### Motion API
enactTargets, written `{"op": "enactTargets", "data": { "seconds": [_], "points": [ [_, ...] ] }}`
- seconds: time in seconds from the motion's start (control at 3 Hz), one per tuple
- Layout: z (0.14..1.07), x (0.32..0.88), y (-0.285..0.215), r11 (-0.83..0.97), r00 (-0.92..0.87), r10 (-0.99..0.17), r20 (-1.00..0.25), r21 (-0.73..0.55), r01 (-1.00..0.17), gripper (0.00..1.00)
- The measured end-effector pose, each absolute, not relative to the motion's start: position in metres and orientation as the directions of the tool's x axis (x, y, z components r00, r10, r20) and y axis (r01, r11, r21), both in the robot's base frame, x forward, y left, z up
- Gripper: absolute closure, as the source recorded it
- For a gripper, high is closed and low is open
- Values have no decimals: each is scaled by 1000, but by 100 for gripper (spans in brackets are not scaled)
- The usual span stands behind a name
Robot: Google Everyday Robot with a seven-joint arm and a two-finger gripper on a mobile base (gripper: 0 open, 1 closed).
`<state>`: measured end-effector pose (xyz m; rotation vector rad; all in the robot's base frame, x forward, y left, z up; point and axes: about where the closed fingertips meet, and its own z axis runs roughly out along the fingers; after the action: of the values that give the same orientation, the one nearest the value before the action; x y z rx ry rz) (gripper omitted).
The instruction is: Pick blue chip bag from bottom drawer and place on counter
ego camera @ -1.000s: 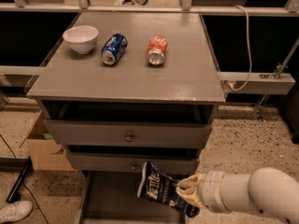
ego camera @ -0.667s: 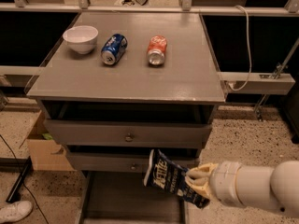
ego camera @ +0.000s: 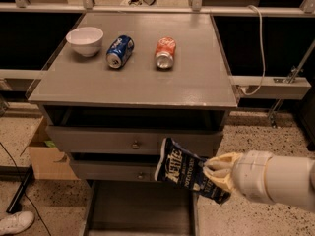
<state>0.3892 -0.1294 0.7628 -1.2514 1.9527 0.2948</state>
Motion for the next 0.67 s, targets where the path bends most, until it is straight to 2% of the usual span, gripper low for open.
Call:
{"op": "enactTargets", "data": {
  "seconds": [0.67],
  "points": [
    [880,420,-137,487,-116,-696,-708,-348,-801,100]
  ]
}}
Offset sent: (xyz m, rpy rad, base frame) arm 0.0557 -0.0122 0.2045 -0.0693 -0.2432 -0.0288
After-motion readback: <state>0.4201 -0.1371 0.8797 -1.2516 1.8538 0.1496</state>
